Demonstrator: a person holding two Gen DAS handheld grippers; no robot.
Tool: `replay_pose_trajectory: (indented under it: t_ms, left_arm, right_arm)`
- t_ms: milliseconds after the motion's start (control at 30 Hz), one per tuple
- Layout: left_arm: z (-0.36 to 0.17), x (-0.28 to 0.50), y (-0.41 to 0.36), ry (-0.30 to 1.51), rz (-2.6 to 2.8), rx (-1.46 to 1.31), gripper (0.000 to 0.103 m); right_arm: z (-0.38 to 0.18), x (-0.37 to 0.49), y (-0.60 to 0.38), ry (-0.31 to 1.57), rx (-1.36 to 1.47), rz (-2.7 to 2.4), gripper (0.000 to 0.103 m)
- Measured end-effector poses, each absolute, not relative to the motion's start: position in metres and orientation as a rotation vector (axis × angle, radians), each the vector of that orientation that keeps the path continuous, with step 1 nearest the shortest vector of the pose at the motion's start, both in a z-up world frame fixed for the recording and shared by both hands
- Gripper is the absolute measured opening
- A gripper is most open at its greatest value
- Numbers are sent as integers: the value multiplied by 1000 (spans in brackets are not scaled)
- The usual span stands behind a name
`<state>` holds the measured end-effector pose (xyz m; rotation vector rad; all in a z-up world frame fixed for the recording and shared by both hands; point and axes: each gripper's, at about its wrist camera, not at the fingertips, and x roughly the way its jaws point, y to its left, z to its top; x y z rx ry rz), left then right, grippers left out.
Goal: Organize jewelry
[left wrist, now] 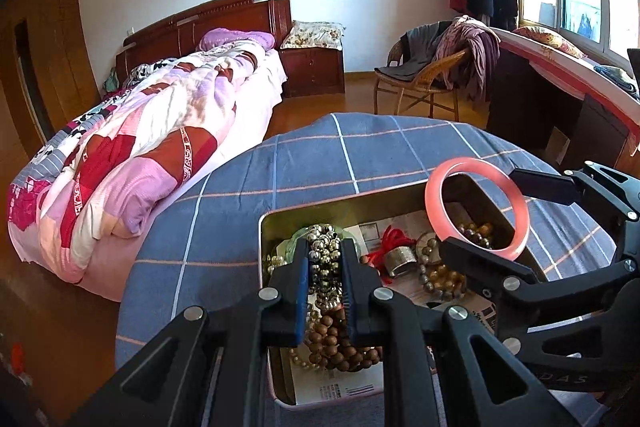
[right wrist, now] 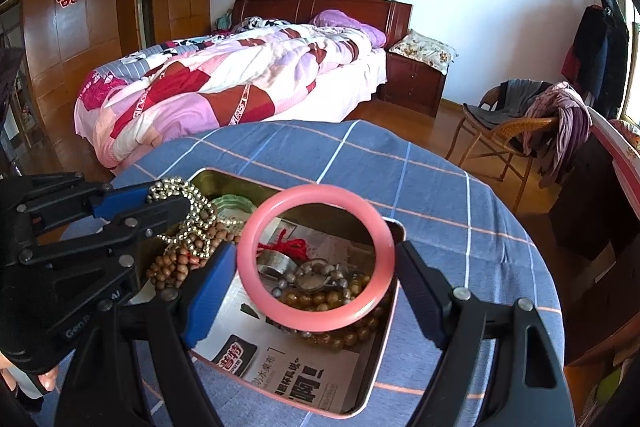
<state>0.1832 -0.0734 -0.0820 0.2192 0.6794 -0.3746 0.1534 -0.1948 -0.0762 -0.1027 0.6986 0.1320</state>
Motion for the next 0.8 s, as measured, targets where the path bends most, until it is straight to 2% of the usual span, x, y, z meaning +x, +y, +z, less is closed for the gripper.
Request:
replay_pose_trajectory:
  t_ms: [167, 233, 367, 400, 800]
  left_arm:
    - [-85, 183, -71, 685, -368, 213, 15]
    - [-86, 181, -72, 688, -366, 218, 21]
    - [-81, 172, -63, 654, -284, 234, 69]
    - [-79, 170, -60, 646, -282, 227, 72]
    - [-63, 111, -27, 622, -276, 95, 73]
  right_arm:
    - [-82, 157, -195, 718, -97, 139, 84]
    - [-84, 157, -196, 725, -89, 143, 84]
    - [-84, 150, -201, 724, -94, 126, 84]
    - [-83, 147, -203, 724, -93, 122, 85]
    - [-64, 91, -206, 658, -35, 92, 87]
